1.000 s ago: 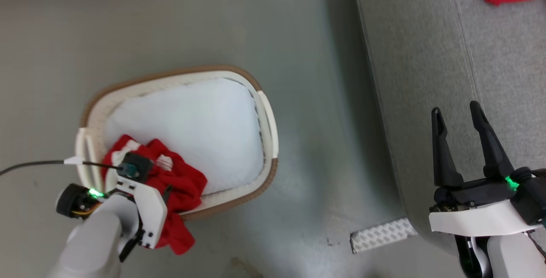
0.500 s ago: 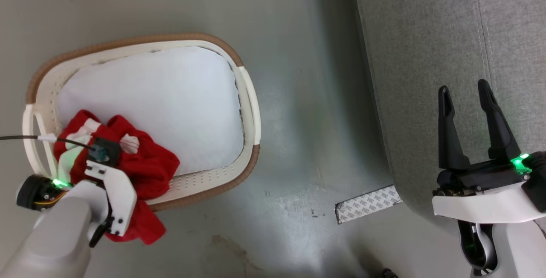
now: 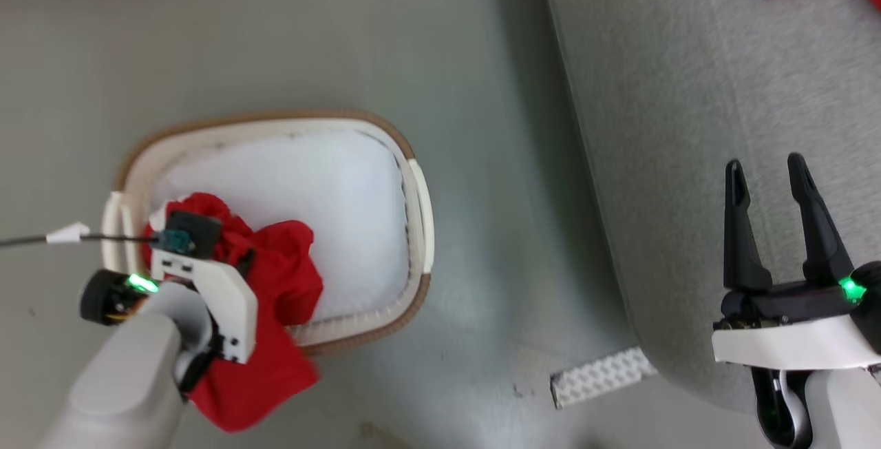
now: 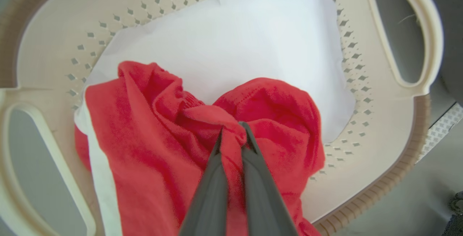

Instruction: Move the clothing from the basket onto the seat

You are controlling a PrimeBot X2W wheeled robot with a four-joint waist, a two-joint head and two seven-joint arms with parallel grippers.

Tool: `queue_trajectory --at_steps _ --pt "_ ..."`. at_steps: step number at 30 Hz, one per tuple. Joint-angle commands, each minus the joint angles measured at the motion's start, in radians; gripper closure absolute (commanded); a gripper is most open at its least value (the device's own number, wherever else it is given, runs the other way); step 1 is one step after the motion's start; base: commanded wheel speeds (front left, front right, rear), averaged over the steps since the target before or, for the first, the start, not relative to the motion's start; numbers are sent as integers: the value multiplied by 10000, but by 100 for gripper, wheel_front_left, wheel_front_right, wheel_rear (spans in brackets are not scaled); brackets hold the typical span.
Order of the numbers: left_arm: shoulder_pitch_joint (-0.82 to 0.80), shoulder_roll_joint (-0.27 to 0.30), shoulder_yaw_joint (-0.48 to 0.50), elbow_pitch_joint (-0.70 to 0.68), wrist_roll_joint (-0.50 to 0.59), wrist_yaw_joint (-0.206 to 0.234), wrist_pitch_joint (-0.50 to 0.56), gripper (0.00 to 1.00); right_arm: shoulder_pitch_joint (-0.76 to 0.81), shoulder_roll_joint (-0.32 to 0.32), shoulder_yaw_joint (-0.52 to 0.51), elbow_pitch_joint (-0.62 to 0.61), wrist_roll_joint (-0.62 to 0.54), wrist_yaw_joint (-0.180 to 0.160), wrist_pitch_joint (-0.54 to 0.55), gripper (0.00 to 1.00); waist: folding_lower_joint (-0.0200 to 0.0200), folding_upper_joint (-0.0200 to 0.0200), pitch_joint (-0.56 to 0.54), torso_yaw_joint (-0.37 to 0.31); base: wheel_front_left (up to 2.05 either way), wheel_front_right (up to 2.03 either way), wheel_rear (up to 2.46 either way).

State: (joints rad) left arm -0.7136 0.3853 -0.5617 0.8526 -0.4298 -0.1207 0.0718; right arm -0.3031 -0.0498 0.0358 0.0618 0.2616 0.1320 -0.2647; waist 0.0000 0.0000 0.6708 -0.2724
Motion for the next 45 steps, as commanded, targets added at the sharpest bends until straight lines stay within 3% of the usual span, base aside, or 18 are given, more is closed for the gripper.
queue_trajectory --at_steps 1,14,23,35,45 --pt "270 -155 46 -80 -153 52 -248 100 252 -13 -75 90 -129 -25 6 0 0 0 -1006 284 0 0 0" --pt "1685 -1287 399 -1274 -893 538 -1984 100 1896 -16 -603 636 -699 -25 6 0 0 0 -4646 1051 0 0 0" --pt "2946 -1602 473 -3027 -1192 1142 -2527 100 3199 -16 -602 901 -1029 -25 7 0 0 0 -6679 1447 0 0 0" --pt "4311 -924 604 -6405 -1202 2079 -2064 100 3704 -11 251 607 -1367 -25 6 0 0 0 -7400 1730 0 0 0" --pt "4714 -588 481 -8296 -1207 2362 -1423 100 2489 -913 3136 505 -1052 -25 7 0 0 0 -7338 1923 0 0 0"
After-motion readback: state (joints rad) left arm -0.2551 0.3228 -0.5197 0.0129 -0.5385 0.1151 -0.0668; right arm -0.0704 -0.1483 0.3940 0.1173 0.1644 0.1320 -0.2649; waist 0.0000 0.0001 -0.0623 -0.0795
